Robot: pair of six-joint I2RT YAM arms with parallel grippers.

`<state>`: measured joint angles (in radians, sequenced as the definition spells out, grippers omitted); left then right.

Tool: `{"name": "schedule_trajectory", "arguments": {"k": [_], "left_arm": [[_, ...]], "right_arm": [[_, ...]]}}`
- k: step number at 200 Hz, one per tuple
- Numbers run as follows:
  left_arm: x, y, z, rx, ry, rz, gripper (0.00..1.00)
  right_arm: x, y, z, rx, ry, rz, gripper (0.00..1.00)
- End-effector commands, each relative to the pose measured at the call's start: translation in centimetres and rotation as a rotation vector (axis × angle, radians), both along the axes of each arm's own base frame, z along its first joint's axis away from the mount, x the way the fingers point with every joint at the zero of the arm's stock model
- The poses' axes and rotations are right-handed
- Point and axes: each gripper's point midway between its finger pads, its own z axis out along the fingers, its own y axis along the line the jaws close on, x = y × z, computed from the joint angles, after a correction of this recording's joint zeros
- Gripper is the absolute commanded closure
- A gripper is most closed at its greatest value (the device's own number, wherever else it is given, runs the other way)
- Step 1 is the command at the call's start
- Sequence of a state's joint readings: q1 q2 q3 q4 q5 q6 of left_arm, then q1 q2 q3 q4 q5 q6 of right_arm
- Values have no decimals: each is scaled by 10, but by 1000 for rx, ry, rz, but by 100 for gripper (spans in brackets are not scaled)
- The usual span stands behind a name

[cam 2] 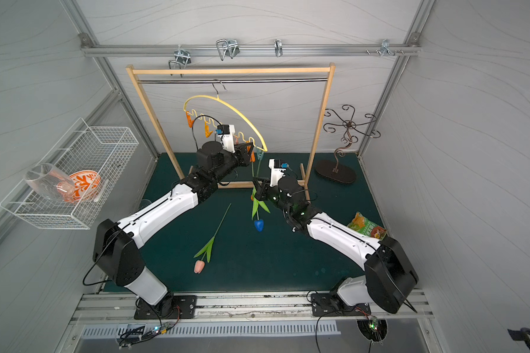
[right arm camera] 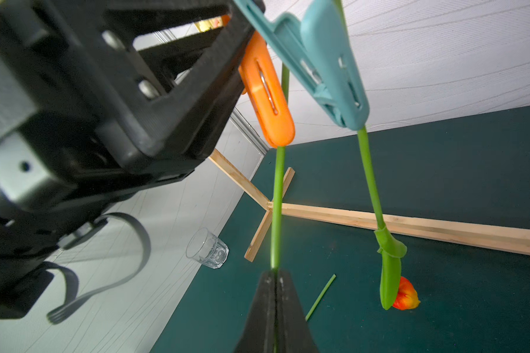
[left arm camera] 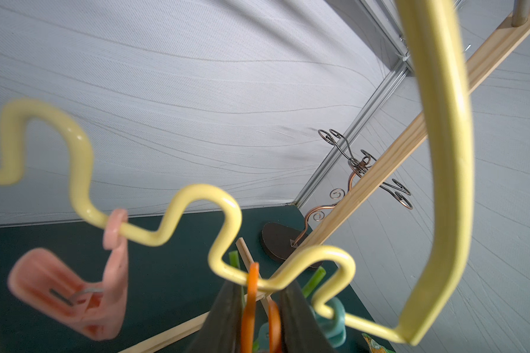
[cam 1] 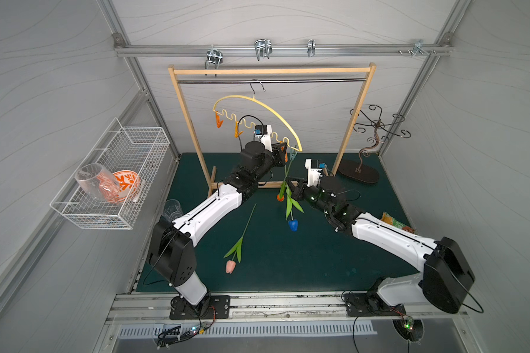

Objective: Dry the flowers on a clothes hanger
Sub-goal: Clamp the flower onto the hanger.

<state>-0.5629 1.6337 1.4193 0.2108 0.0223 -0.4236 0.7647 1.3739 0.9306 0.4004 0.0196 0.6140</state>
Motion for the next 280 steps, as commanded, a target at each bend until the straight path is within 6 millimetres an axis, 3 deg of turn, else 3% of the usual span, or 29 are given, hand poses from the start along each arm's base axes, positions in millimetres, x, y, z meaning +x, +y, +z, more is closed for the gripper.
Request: {"name": "schedule_trajectory", "arguments": {"k": [1,117,201,280], "left_arm": [[-3,2,32,-58,-78,-7,76],[-2,2,16,-69,-61,-5,76],[-3,1,16,-72,-62,-7,76],[-4,2,17,-75,-65,-7,65]], "right_arm": [[-1,7,23,40,-38,22,100],[-2,18,35,40,-34,68,100],[-2,19,37,44,-32,75,100],[-3,18,40,47,-35,74,100]]}}
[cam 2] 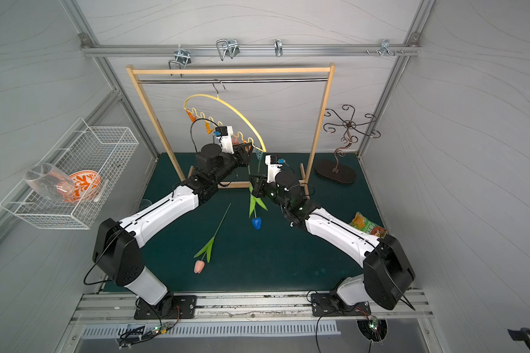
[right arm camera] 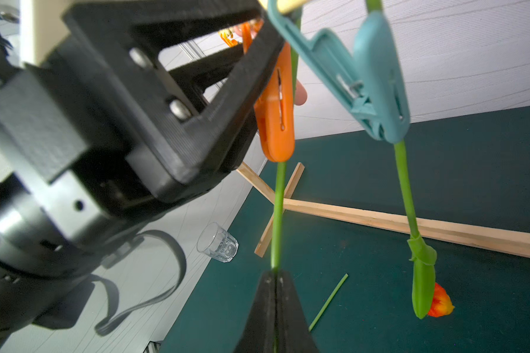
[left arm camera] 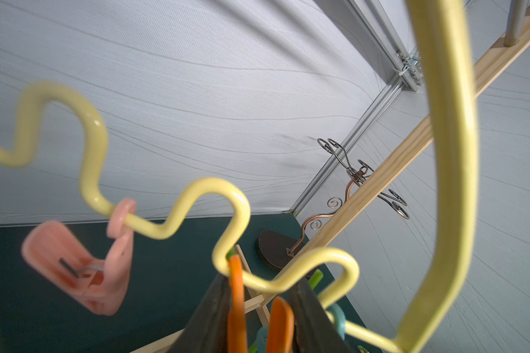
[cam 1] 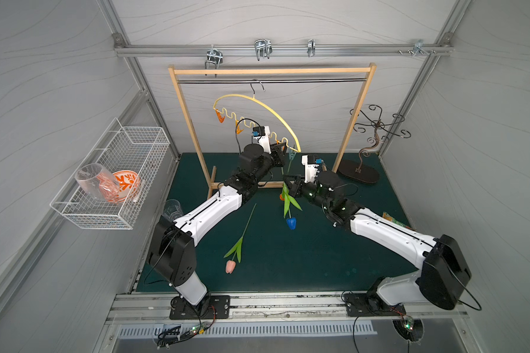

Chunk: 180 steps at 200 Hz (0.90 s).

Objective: Dry the flowers on a clothes hanger
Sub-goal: Clamp the flower onto the hanger.

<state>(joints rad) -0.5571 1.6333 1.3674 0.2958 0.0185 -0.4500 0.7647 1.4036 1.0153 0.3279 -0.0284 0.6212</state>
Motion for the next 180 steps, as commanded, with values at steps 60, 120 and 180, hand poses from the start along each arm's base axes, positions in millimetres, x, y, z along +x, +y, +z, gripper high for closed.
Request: {"name": "schedule_trajectory", "arguments": {"k": [60,120,180], "left_arm": [[-8,2,26,-34,-64,-10,59],[-13,6,34,-40,-79,-1,42],[-21,21,33,-61,-80,48,40]], "right_arm": [[-3,5,25,50,-45,20,100],[-2,4,23,33,-49,12,81],[-1,-6,26,-5,-66,-21,80]]}}
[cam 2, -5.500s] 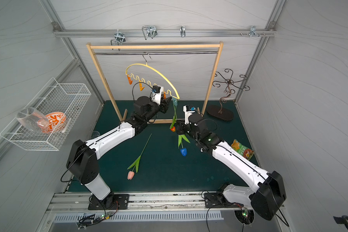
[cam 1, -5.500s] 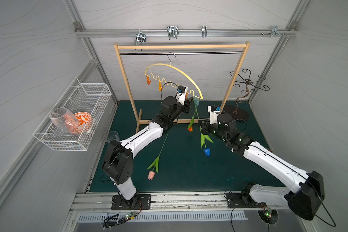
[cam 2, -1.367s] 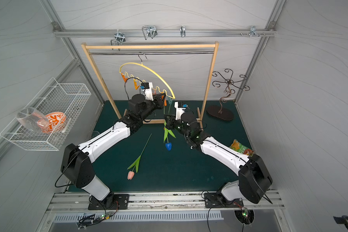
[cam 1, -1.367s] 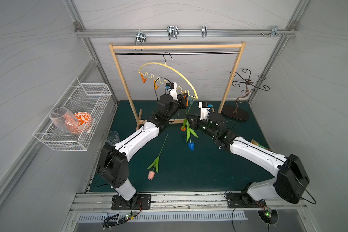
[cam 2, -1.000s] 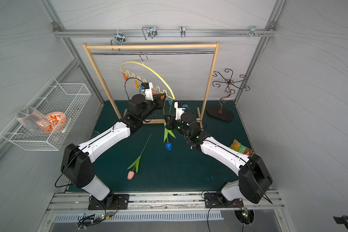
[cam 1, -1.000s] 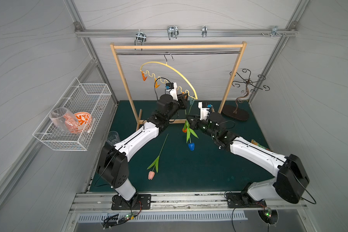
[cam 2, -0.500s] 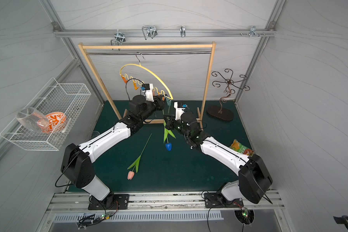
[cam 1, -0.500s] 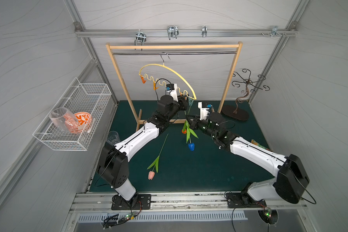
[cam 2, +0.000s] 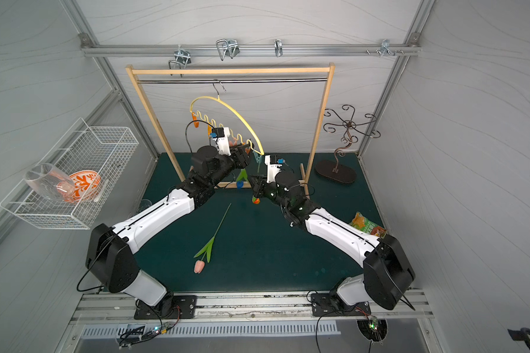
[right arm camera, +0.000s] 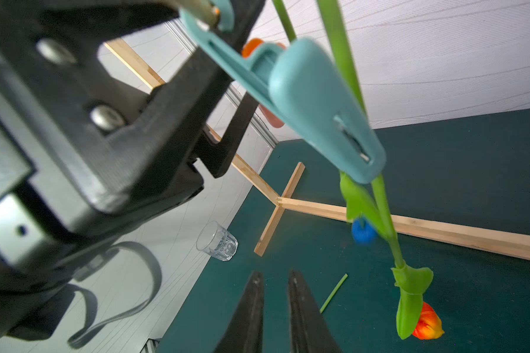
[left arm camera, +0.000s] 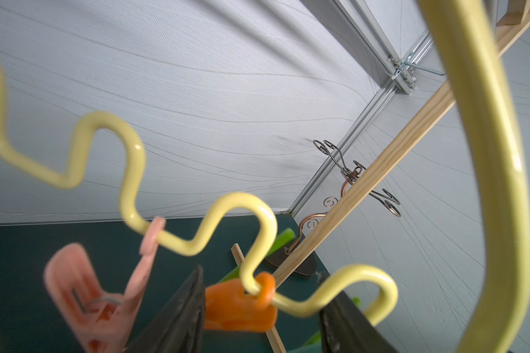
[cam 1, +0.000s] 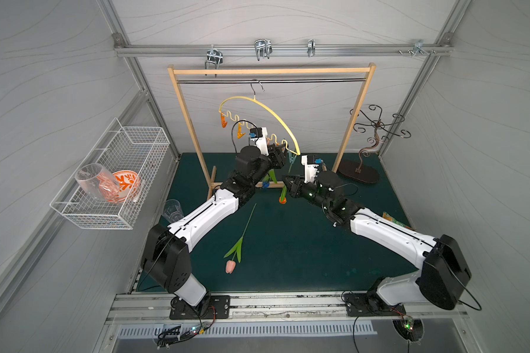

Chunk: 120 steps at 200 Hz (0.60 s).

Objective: Dry the flowers on a clothes hanger
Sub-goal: Clamp the flower onto the hanger.

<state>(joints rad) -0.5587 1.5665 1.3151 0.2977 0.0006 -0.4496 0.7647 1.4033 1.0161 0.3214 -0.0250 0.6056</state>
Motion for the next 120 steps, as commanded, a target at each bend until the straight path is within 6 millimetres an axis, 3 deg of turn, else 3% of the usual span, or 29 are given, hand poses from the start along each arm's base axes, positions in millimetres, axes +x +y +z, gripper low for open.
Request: {"name": "schedule_trajectory", "arguments": {"k": [1,47,95,120], "left_arm": [[-8,11,25,-54,-65,33,40],[-19,33,18,-83,-51,107,36],[-39,55,15,-69,3,157,24],[-52,69,2,-26,98,181,20]], "right_arm": [[-1,-6,26,8,-56,-20,80],[3,-18,30,-16,-52,-68,80],[1,-27,32,-34,-38,-96,80],[-3,-36,33,-50,-23,-121,81]]}}
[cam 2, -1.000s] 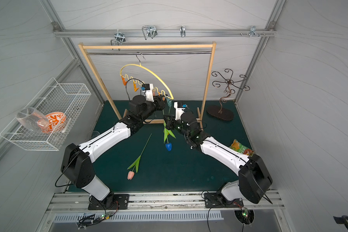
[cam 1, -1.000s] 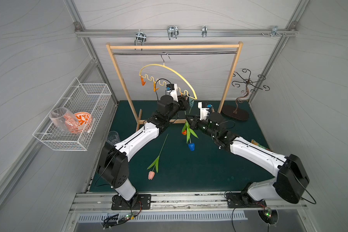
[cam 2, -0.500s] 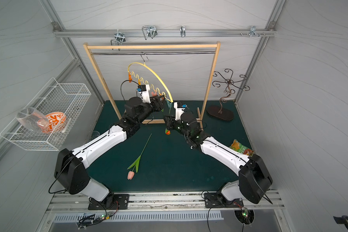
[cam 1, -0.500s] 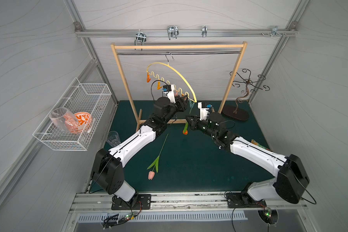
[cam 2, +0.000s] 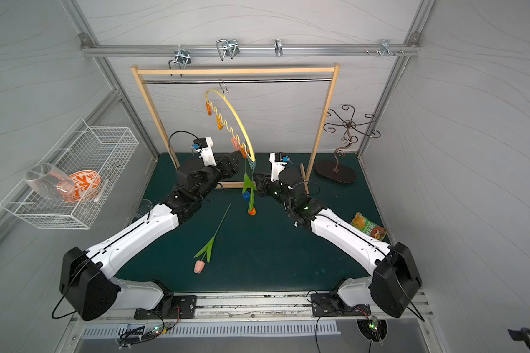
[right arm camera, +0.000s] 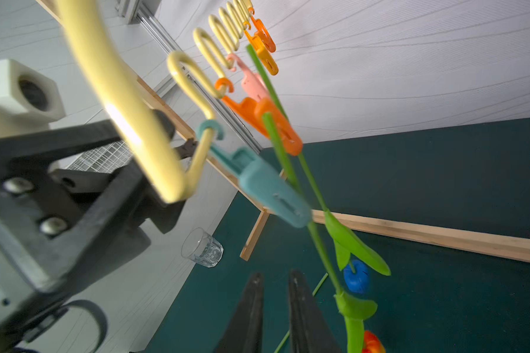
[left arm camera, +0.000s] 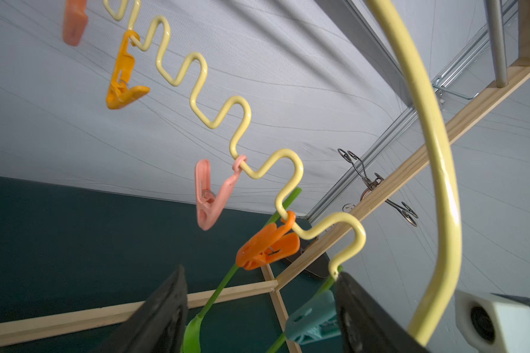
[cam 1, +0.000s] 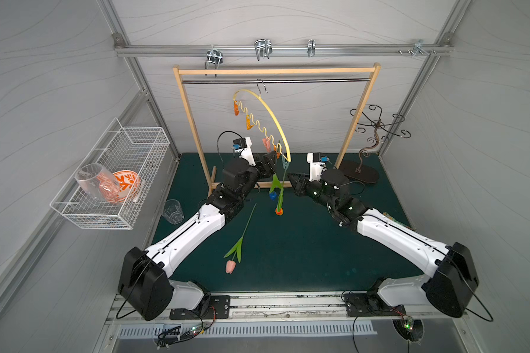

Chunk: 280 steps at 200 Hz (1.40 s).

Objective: Dry the flowers on a clothes hanger
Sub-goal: Clamp the flower onto the hanger, then pick up the flower at the center of the board.

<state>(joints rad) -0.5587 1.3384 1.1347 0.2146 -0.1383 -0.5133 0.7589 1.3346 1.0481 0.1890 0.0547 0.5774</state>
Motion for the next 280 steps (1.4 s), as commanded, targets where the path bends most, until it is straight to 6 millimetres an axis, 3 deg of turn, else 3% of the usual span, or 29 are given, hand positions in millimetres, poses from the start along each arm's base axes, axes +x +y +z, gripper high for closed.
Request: {"name": "schedule_trajectory", "arguments": {"k": [1,28,50,71,106,143,171,195,242,280], "left_arm": [[-13,17,5,5,48,39,20],[-21,62,-35,-41,219,129,18],[-29,108,-88,-160,389,208,17],[-43,147,-145,-197,519,318,17],[-78,191,-216,-118,661,530,17],[-110,220,-262,-91,704,692,17],[-126,238,-274,-77,683,785,16],[-143,258,-274,-54,692,909,14],[-168,283,-265,-61,637,1061,13],[-175,287,-257,-114,571,1070,14]], "right_arm": [[-3,-15,19,-1,-17,-43,81],[-15,-30,24,-47,-19,-87,80],[-39,-37,25,-163,-30,-112,75],[-69,-32,12,-259,-7,-121,75],[-112,12,-22,-318,61,-44,70],[-126,79,-75,-358,224,31,68],[-123,117,-129,-427,391,27,68],[-114,129,-169,-505,517,-33,68],[-98,150,-219,-514,681,-64,67],[-90,161,-252,-497,761,-89,66]]}}
